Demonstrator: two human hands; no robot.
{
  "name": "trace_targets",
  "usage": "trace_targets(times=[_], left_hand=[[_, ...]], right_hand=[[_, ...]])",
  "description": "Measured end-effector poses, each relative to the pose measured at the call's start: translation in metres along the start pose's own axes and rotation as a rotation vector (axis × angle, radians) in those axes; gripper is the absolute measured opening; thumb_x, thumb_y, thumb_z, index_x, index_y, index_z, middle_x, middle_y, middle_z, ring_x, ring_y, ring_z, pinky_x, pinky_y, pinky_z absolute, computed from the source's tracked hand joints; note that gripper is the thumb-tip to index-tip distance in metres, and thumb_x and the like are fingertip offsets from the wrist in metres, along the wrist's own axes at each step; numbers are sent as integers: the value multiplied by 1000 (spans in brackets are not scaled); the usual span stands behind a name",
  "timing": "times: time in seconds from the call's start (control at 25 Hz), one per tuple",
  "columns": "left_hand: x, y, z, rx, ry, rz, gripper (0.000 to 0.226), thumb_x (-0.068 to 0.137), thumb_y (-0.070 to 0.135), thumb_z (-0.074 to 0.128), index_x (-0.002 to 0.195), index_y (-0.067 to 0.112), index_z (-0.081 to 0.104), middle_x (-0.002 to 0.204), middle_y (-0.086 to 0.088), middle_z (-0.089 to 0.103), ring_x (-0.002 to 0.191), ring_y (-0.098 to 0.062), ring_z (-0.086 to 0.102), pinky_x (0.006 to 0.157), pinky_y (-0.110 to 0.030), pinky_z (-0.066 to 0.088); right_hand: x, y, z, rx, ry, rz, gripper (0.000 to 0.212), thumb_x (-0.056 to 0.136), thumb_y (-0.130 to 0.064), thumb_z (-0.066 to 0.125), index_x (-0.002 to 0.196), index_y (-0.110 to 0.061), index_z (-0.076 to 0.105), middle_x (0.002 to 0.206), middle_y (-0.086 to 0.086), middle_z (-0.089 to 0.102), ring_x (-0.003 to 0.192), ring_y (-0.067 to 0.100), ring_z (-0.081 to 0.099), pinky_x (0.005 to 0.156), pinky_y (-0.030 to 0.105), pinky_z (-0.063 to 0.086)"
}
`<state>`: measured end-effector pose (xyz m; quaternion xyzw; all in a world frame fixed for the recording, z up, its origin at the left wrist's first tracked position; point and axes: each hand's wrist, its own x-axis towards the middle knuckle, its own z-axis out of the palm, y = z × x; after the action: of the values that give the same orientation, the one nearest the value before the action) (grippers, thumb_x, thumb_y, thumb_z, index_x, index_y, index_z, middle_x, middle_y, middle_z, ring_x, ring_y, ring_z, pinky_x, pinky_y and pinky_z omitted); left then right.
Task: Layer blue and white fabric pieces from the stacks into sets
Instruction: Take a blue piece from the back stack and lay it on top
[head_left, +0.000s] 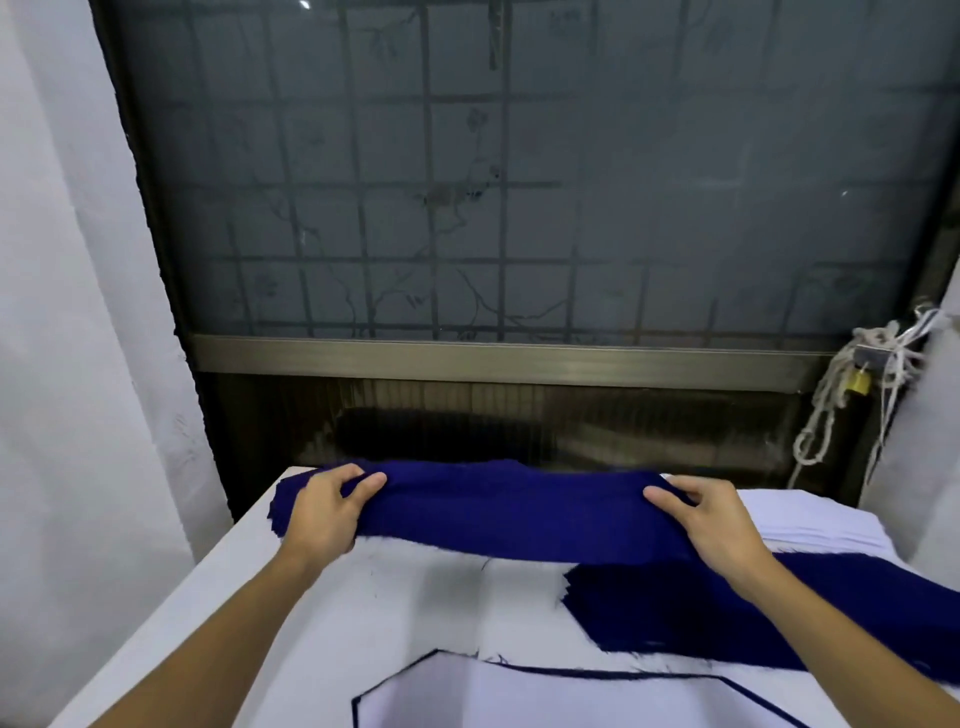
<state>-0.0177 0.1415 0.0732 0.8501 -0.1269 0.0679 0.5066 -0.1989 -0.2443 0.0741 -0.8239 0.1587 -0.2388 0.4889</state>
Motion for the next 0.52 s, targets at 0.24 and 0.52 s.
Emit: trace_targets(times=[0.24,0.52], left_hand=[[-68,-23,25,-17,-4,-53,32,94,43,68,79,16,63,60,5,66,46,-9,59,36,-18,37],[-122,-58,40,243,-95,-4,33,98,45,63,73,24,63,65,7,67,64,-10,63,61,-29,49]], right_hand=[[-60,44,-25,-19,-10,66,17,90,-26,75,75,-18,77,78,-9,77,74,6,73,70,21,56],[-112,88,-36,-178,-67,174,18,89,-37,75,74,-26,77,82,-16,77,86,7,72,81,36,57]])
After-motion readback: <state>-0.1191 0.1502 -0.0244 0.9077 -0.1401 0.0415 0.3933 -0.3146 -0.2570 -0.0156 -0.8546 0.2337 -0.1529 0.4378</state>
